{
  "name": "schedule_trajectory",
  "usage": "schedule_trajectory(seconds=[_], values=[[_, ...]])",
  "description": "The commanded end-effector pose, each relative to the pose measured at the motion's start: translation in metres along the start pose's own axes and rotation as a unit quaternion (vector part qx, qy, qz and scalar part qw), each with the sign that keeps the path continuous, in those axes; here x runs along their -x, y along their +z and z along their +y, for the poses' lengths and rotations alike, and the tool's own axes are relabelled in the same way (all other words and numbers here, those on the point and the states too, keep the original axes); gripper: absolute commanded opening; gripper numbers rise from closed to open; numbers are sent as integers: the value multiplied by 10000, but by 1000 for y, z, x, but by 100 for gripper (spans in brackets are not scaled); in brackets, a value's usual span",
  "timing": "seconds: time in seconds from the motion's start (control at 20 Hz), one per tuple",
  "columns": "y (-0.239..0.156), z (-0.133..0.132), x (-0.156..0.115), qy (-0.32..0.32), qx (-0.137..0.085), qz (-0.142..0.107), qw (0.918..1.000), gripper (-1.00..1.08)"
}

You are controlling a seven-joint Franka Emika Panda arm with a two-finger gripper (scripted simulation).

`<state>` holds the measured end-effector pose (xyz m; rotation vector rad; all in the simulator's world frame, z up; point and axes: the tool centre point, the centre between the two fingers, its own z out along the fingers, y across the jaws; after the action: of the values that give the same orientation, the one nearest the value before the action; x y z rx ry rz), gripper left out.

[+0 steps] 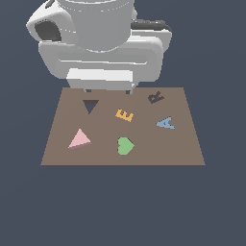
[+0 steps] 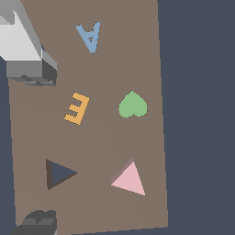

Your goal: Insert a designated object into the corresponding slot on a board.

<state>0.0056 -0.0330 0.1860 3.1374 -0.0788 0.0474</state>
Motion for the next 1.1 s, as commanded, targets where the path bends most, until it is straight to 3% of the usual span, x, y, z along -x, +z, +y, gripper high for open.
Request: schedule_trajectory(seconds=[0.0,0.65,0.85,1.05], values=[[0,0,0,0,0,0,10000,100],[25,13,-20,695,16,-25,9976,100],[44,24,-33,1220,27,-44,9925,100],[69,42,-49,1905,39,-69,9817,100]])
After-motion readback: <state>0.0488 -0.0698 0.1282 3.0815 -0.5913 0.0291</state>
